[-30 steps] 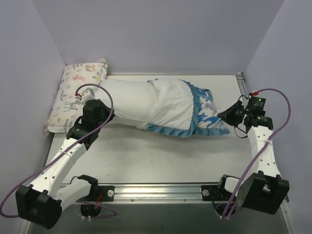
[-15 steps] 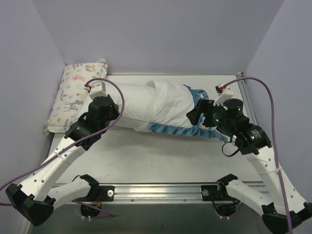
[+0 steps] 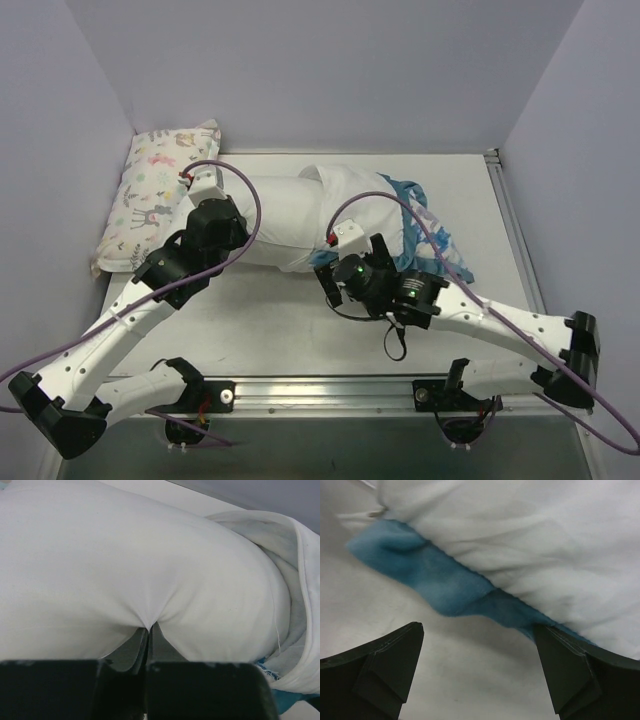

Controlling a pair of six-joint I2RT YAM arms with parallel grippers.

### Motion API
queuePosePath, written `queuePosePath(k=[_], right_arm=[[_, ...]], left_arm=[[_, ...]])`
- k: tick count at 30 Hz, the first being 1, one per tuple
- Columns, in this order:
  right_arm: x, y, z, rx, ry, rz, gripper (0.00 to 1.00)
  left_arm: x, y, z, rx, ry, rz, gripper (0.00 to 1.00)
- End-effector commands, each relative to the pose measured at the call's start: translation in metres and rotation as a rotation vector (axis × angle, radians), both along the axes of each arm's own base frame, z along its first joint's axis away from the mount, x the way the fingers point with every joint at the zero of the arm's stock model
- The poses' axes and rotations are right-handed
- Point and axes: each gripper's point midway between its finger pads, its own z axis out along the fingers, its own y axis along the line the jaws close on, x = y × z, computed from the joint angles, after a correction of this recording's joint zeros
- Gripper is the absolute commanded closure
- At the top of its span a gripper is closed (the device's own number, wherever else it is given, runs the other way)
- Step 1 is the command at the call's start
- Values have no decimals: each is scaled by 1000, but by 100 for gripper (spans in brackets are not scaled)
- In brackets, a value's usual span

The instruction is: Remove the pillowcase from the pillow

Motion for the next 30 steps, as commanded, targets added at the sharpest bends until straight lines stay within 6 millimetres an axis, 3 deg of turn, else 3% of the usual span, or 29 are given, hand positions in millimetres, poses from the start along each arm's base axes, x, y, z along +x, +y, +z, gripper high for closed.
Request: queuePosePath(k=[1, 3, 5, 8, 9, 10, 14, 15, 17, 20, 21, 22, 23, 24, 25, 27, 28, 29, 30], right_arm=[[36, -38, 2, -220, -182, -188, 0], [47, -41, -5, -275, -198, -228, 0], [59, -50, 3, -301, -237, -304, 3], [71, -58, 27, -279, -289, -384, 46], [72, -63, 38, -272, -313, -408, 78], [74, -64, 45, -262, -323, -414, 84], [72, -71, 92, -192, -364, -401, 94], [68, -75, 118, -126, -384, -407, 97], [60, -79, 140, -90, -388, -382, 99], [53, -84, 194, 18, -422, -350, 100], [57, -84, 201, 16, -422, -356, 99], [60, -85, 224, 69, -434, -355, 100], [64, -74, 223, 99, -390, -294, 100], [83, -74, 214, 97, -340, -307, 100], [90, -69, 221, 158, -312, -293, 100], [109, -38, 183, 208, -149, -204, 100], [124, -44, 167, 223, -94, -229, 100], [129, -34, 139, 230, -17, -208, 100], [133, -19, 115, 259, 58, -174, 100]], left_arm=[[2, 5, 63, -88, -156, 29, 100], [0, 5, 65, -91, -160, 25, 100], [0, 5, 65, -91, -159, 24, 100], [-2, 5, 66, -90, -158, 17, 100], [-2, 6, 66, -86, -158, 16, 100], [-3, 7, 68, -82, -161, 14, 100], [-6, 10, 75, -73, -170, 10, 100], [-8, 11, 77, -71, -171, 6, 100], [-11, 13, 84, -68, -182, 3, 100], [-12, 17, 92, -58, -187, 9, 100], [-10, 17, 91, -46, -181, 14, 100], [-9, 17, 91, -39, -176, 18, 100], [-8, 16, 92, -39, -174, 20, 100], [-4, 12, 87, -27, -157, 15, 100], [-1, 10, 84, -25, -148, 16, 100], [8, 4, 70, -2, -111, 16, 100], [14, 7, 62, -2, -90, 33, 100], [17, 6, 54, -7, -70, 31, 100], [23, 2, 34, -2, -27, 19, 100]])
